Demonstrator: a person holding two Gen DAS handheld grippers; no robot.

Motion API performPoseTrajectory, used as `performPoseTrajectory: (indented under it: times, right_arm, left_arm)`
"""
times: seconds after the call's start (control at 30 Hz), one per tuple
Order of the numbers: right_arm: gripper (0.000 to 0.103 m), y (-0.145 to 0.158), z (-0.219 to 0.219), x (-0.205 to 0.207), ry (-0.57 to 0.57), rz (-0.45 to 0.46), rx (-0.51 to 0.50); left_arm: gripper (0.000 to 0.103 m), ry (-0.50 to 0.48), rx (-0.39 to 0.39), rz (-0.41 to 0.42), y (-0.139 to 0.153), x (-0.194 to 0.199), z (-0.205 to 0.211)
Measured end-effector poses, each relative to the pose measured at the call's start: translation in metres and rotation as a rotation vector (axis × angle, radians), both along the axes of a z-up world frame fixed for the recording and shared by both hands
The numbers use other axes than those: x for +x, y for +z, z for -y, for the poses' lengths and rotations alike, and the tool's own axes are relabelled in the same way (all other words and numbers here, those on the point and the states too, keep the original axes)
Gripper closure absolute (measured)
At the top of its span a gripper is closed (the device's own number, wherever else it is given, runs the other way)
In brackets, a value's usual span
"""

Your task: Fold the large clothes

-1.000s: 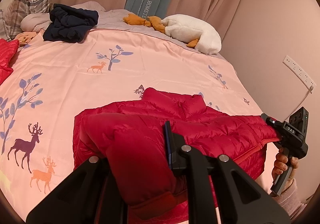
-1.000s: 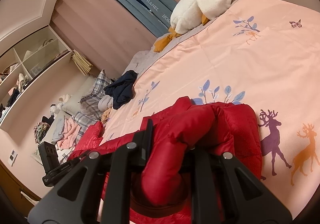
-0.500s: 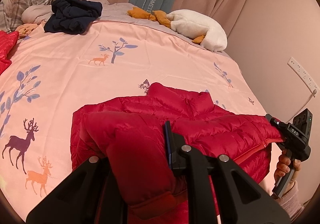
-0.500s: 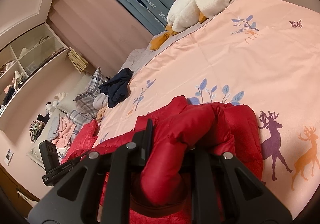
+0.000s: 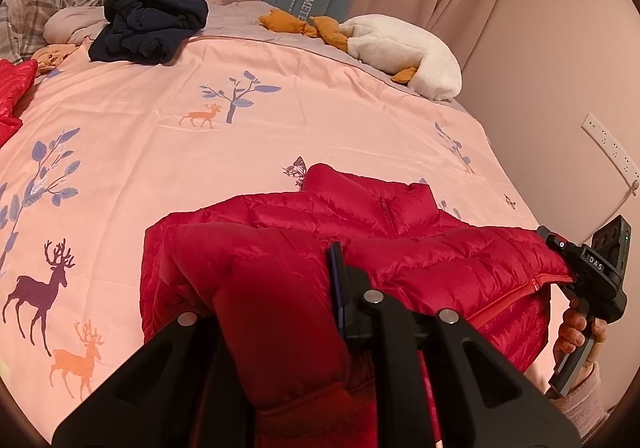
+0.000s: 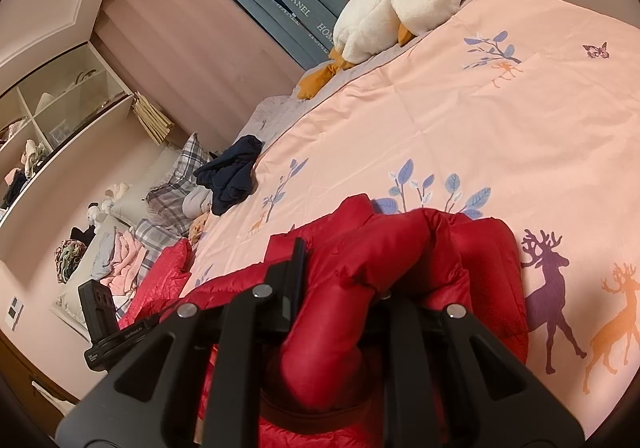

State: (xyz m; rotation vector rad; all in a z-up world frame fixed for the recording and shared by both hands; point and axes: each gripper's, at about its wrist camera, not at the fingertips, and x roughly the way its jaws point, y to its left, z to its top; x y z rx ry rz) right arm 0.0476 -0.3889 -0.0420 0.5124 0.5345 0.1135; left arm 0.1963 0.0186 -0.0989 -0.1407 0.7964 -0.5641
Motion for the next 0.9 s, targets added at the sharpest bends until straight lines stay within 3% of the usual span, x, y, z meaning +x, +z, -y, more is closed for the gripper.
performPoseTrajectory:
  times: [0.9]
  right_arm:
    - [0.087,0.009,0.004,0.010,-0.001,0.015,0.001]
  left_arm:
    - [0.089,0.007,0.005,0.004,0.009,0.013,0.004]
